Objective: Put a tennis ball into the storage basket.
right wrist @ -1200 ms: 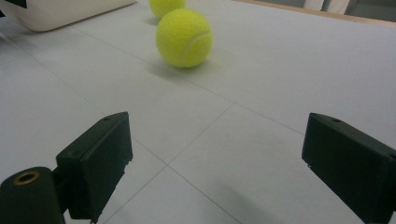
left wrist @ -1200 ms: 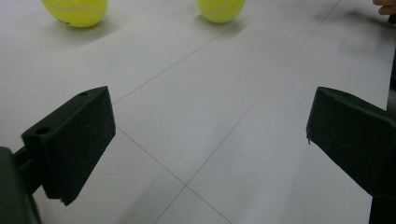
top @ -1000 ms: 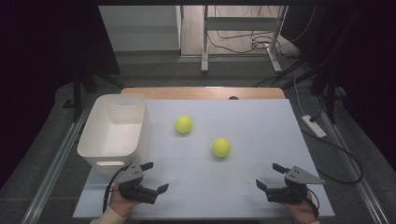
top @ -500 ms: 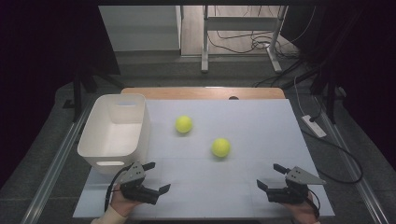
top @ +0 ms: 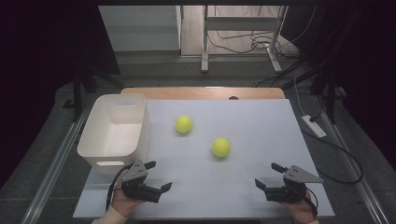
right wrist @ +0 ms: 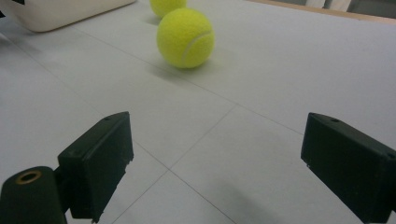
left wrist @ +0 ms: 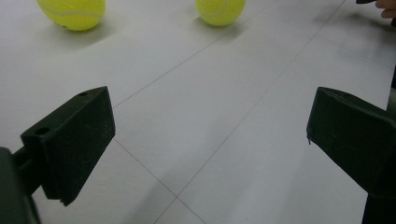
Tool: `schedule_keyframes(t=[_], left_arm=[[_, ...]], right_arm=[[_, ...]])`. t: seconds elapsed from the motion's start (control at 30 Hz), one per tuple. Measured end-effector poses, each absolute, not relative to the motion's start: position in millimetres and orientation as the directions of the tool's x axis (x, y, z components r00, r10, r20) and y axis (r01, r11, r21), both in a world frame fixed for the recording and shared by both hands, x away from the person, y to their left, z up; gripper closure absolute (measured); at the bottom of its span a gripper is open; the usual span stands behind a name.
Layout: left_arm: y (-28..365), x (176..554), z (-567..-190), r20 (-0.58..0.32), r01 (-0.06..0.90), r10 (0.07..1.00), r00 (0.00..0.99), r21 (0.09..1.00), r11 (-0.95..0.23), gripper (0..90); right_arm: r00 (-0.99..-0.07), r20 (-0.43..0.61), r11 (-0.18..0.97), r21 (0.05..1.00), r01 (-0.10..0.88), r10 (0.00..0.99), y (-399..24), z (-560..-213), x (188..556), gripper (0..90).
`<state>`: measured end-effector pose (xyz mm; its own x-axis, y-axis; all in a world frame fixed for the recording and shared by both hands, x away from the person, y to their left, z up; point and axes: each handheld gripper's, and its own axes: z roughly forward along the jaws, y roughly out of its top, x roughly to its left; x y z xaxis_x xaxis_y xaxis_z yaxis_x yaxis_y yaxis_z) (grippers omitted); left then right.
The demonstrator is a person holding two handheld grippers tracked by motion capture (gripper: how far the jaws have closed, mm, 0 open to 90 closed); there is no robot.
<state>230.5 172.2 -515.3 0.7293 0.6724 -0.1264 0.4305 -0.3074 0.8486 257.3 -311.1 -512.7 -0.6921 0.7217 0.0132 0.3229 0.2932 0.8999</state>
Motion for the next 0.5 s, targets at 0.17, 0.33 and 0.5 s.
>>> schedule_keyframes(t=[0.17,0.33,0.5], left_arm=[[168.3,233.7,-511.2,-0.136,0.447,0.676,0.724,0.839,-0.310,1.8],[165.1,236.7,-507.8,-0.144,0.461,0.683,0.717,0.832,-0.309,1.9],[164.5,239.8,-506.8,-0.149,0.472,0.691,0.707,0.828,-0.304,1.8]], right_arm=[[-0.692,0.014,0.292,0.900,0.323,0.722,-311.5,-512.3,257.3,9.6],[-0.692,0.024,0.284,0.901,0.327,0.721,-310.6,-512.2,258.6,9.7],[-0.692,0.031,0.276,0.903,0.329,0.721,-309.0,-511.8,260.8,9.7]])
